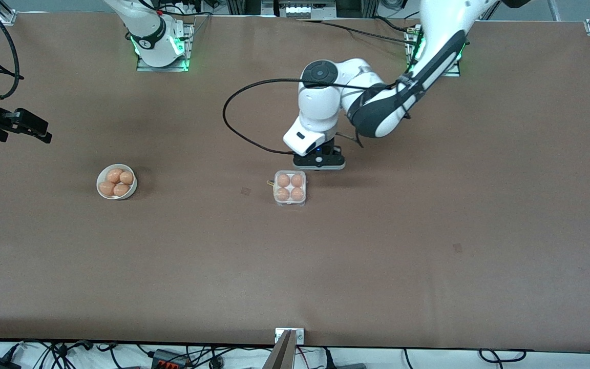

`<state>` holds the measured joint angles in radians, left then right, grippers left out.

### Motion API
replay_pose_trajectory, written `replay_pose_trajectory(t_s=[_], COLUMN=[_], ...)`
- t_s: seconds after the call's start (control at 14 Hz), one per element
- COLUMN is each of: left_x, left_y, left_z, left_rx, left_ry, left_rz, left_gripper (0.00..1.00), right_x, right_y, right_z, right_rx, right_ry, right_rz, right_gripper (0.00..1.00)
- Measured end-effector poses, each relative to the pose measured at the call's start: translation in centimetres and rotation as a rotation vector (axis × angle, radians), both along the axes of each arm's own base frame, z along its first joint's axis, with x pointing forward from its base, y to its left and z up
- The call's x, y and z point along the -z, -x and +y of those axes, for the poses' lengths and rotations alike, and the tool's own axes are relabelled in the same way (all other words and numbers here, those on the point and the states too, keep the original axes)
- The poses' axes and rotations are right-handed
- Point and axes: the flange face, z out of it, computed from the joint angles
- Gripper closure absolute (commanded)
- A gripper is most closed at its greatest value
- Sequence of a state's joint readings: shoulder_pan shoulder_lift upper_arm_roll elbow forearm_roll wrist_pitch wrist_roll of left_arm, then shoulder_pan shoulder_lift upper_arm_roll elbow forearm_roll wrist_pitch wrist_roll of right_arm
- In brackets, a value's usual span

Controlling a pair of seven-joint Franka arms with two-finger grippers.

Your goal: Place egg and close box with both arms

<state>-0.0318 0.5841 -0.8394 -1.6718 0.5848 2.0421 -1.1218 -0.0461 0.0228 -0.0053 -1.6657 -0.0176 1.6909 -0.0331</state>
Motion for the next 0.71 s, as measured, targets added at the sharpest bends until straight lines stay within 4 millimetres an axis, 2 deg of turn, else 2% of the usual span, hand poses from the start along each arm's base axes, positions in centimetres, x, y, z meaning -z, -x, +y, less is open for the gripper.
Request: replay_pose_trajectory(t_s=[0.14,0.21,0.29,0.43,0.5,0.71], left_x=[-3.1,-4.3,-5.1,-6.2,-6.9,-9.2], left_y=[-0.8,-1.3,-2.0,-4.0,-5.1,-8.3], left_z=[3.2,4.9,6.7,10.2,11.9,16.4], left_rx=[-0.038,-0.039,-0.015,0.059,0.100,0.150], left_ry=[-0.021,-0.031,-0.044,-0.065,-0.074,-0.067], left_rz=[0.055,0.074,0.091,0.115,0.125,0.122], left_gripper=[0.95,0.89,0.78,0.10,0.00,0.00], right_x=[0.0,-0.1,-0.3,-0.8,-1.0,-1.1], right_y=[0.0,0.0,0.1,0.3,0.4,0.4], right_z=[0.0,0.0,0.0,0.0,0.0,0.0], right_rx=[0.000,0.000,0.000,0.000,0.000,0.000], right_ry=[0.000,0.000,0.000,0.001,0.001,0.001], right_rz=[0.000,-0.002,-0.006,-0.015,-0.018,-0.020], right_gripper=[0.00,0.00,0.00,0.00,0.00,0.00])
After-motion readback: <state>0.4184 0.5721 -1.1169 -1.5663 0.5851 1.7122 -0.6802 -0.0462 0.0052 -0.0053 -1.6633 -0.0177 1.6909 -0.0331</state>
